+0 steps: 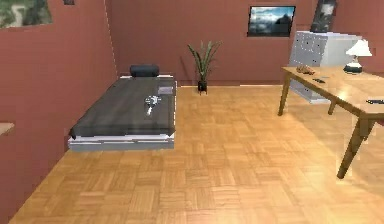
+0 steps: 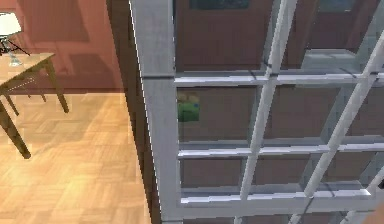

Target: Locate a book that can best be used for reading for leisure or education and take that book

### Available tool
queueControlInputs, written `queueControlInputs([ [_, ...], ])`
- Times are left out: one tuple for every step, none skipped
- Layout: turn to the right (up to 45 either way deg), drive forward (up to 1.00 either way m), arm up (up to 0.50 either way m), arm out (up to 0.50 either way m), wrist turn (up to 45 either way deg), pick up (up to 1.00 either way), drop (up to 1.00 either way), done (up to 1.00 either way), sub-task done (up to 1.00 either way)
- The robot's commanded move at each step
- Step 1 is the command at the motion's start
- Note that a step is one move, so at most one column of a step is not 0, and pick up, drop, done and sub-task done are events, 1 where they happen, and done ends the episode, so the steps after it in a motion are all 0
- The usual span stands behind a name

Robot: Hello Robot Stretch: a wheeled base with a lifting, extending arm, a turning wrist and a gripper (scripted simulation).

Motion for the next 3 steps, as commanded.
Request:
queueControlInputs([
  [0.0, 0.2, 0.0, 0.0, 0.0, 0.0, 0.0, 0.0, 0.0],
  [6.0, 0.0, 0.0, 0.0, 0.0, 0.0, 0.0, 0.0, 0.0],
  [0.0, 1.0, 0.0, 0.0, 0.0, 0.0, 0.0, 0.0, 0.0],
])
